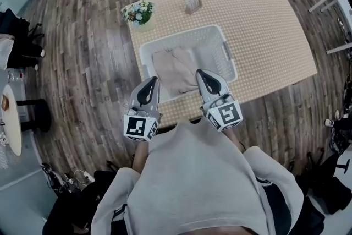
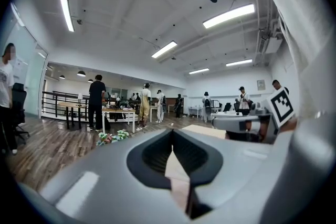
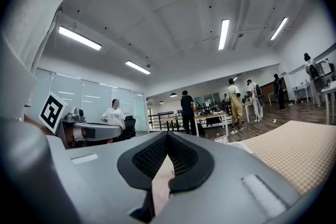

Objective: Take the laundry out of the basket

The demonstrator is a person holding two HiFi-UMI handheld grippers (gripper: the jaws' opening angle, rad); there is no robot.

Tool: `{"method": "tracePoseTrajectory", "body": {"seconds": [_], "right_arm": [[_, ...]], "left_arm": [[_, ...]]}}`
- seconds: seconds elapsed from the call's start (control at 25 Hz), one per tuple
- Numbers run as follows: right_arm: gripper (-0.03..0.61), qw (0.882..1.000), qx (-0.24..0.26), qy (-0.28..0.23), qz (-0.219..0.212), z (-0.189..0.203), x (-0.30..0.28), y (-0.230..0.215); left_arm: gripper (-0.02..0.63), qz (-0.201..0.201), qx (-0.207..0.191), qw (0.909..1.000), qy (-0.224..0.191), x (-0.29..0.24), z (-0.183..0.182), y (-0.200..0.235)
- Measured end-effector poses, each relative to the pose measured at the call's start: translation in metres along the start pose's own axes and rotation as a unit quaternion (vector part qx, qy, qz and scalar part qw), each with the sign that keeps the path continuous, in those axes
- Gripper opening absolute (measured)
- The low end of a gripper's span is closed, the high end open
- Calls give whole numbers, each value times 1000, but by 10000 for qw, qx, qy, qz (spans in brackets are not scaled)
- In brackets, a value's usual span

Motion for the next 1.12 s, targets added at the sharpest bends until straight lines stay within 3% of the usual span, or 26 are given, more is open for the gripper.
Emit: {"method": "tracePoseTrajectory", "body": {"seconds": [0.2,0.48,0.6,0.68,0.76,0.8,0.84,0.92,1.0,1.12], "right_arm": [[-2,9994,-87,305,143,8,-15,-4],[-2,9959,216,770,413,30,-42,-8],[-2,9875,1012,1174,291,41,-51,-3],[-2,9721,1791,1511,106,48,-59,2],[-2,9450,2682,1861,-204,59,-69,11],[-2,9255,3108,2120,-443,68,-73,16],[-2,9019,3500,2429,-714,80,-76,21],[-2,8424,4373,2930,-1154,96,-76,29],[-2,7889,5169,3038,-1347,101,-82,33],[-2,7410,5748,3062,-1636,111,-95,34]], "left_arm": [[8,-6,212,9996,177,-3,8,24],[8,123,356,9990,246,-17,25,68],[8,146,435,9986,278,-21,31,77],[8,153,485,9983,280,-23,33,81],[8,145,521,9981,284,-23,35,84],[8,132,536,9981,282,-23,36,86],[8,113,550,9980,275,-23,37,88],[8,77,594,9979,243,-24,37,92],[8,48,651,9977,200,-26,36,98],[8,20,658,9977,184,-27,36,102]]}}
Point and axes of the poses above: the fingertips, and each gripper's own axes: x backward along the fingers, y to its left, z out of its underside, the point moved 1 cm from there along x, backward along the fingers, and after that the axes turned 2 degrees about x, right-handed, at the moved point
